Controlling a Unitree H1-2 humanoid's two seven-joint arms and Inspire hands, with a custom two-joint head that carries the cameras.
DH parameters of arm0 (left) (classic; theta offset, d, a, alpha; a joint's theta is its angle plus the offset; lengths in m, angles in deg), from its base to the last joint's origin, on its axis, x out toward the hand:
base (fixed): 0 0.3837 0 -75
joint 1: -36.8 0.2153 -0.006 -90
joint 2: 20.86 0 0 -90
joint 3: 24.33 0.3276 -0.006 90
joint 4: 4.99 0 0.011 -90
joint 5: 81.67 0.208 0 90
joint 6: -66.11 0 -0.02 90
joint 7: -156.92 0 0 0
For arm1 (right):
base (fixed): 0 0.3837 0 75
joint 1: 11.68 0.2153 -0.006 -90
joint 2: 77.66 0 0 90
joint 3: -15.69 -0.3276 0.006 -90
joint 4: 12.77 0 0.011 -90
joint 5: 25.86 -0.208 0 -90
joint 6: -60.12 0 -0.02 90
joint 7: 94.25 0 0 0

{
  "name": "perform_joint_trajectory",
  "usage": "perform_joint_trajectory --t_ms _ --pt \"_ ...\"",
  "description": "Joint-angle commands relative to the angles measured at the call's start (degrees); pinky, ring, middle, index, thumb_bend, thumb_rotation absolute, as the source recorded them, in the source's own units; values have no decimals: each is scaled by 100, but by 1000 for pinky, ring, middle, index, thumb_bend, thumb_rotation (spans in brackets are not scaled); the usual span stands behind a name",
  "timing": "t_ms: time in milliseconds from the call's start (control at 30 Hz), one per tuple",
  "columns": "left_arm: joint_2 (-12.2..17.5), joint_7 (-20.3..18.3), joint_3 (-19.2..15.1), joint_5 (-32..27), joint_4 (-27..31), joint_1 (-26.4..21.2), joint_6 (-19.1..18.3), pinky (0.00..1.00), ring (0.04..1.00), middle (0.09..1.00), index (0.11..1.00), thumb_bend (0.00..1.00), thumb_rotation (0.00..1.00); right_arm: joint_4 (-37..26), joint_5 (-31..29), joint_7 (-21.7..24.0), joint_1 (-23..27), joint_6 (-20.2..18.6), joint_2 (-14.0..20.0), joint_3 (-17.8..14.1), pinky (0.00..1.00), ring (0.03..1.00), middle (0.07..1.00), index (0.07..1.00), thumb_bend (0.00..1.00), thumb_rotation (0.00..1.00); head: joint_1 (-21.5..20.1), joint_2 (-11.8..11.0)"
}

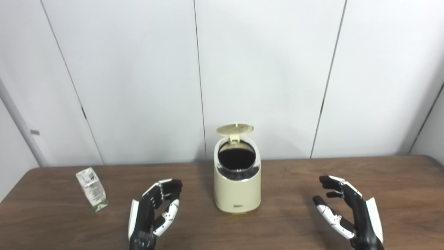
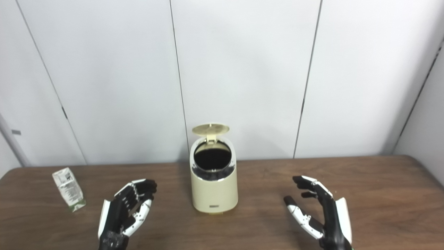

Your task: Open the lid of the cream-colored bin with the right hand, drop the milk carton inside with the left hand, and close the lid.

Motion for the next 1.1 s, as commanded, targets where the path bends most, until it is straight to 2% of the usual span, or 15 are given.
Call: perform_joint_trajectory --t_ms 0,33,100,167,300,367,500,533,600,667,767,867,933,1067 --pt "99 41 -50 49 -67 266 -40 593 658 664 657 207 175 198 21 -136 -56 392 13 -75 585 686 705 675 299 423 -21 21" --pt "108 37 -59 35 -30 283 -39 594 659 663 658 209 167 238 -53 -138 -75 443 -27 -94 596 685 699 667 307 377 -36 35" --pt "117 53 -83 39 80 316 -32 594 658 662 657 211 153 274 -191 -113 -111 458 -97 -134 597 680 693 661 316 350 -37 43" --pt "125 110 -117 116 265 350 0 584 651 654 651 229 191 259 -300 -68 -151 390 -152 -178 582 669 689 643 331 322 12 62" --pt "207 400 -275 554 771 274 331 542 620 637 635 244 173 322 -235 -78 -184 461 -123 -229 562 657 682 631 297 252 141 79" --pt "304 464 -397 668 1045 232 326 530 622 648 650 301 250 337 -292 -50 -212 462 -105 -257 587 644 674 633 289 199 193 76" --pt "462 348 -696 386 1824 209 -434 553 673 687 688 450 312 383 -392 9 -272 514 -36 -301 632 659 675 660 281 172 425 68" --pt "533 306 -762 331 2005 198 -626 499 625 696 704 507 316 401 -424 26 -279 550 -14 -309 653 673 679 668 279 210 501 73" --pt "703 278 -910 276 2248 138 -910 288 444 700 719 551 312 442 -494 62 -284 623 27 -313 677 685 683 673 273 210 597 75" --pt "934 248 -1067 235 2361 50 -1045 466 596 705 735 647 329 501 -563 81 -280 704 64 -320 686 704 695 676 266 181 661 77" --pt "1382 106 -1275 75 2317 -110 -1162 606 696 723 748 732 364 552 -565 78 -280 692 104 -369 661 709 705 671 255 166 894 72" --pt "1839 -76 -1432 -95 2175 -266 -1427 626 722 740 760 724 326 609 -624 131 -285 690 153 -416 649 715 706 673 244 118 1060 61" --pt "2111 -221 -1524 -264 2107 -352 -1690 637 743 763 783 729 292 674 -667 143 -286 693 203 -466 672 731 708 676 245 146 1327 49" --pt "2447 -315 -1604 -212 2007 -406 -2116 685 782 801 837 784 308 755 -686 208 -279 609 336 -541 660 727 715 696 224 152 1653 48"
